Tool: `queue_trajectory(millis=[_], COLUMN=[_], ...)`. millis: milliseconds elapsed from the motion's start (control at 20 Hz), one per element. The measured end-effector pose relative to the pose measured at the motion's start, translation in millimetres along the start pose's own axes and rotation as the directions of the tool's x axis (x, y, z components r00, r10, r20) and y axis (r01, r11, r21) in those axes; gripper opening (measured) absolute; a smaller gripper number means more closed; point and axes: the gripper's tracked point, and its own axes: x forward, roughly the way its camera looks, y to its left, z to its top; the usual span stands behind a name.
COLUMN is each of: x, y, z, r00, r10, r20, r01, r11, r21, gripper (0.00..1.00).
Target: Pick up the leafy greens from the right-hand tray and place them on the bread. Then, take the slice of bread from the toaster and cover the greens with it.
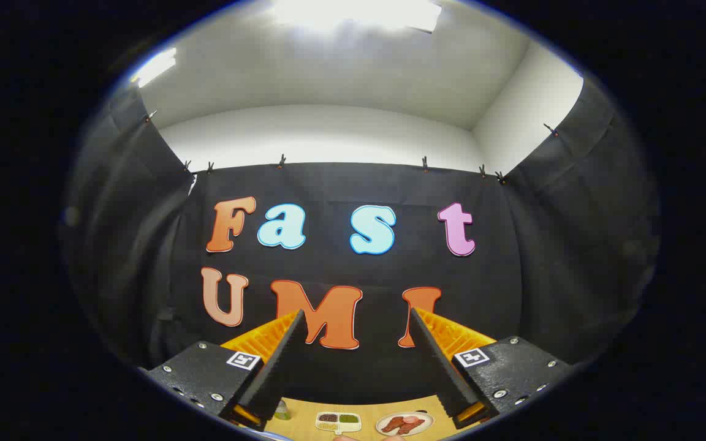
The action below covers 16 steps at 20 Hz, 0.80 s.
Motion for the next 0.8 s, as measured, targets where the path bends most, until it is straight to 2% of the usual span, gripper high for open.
queue_trajectory(millis=[100,350,800], x=[1,5,7], y=[2,19,6], z=[0,0,-8], r00=[1.0,0.998,0.998], r10=[-0.003,0.057,0.017], r20=[-0.021,-0.034,-0.064], r01=[0.003,-0.055,-0.015], r11=[1.0,0.997,0.999], r21=[0.004,0.05,0.035], gripper=[0.99,0.99,1.0])
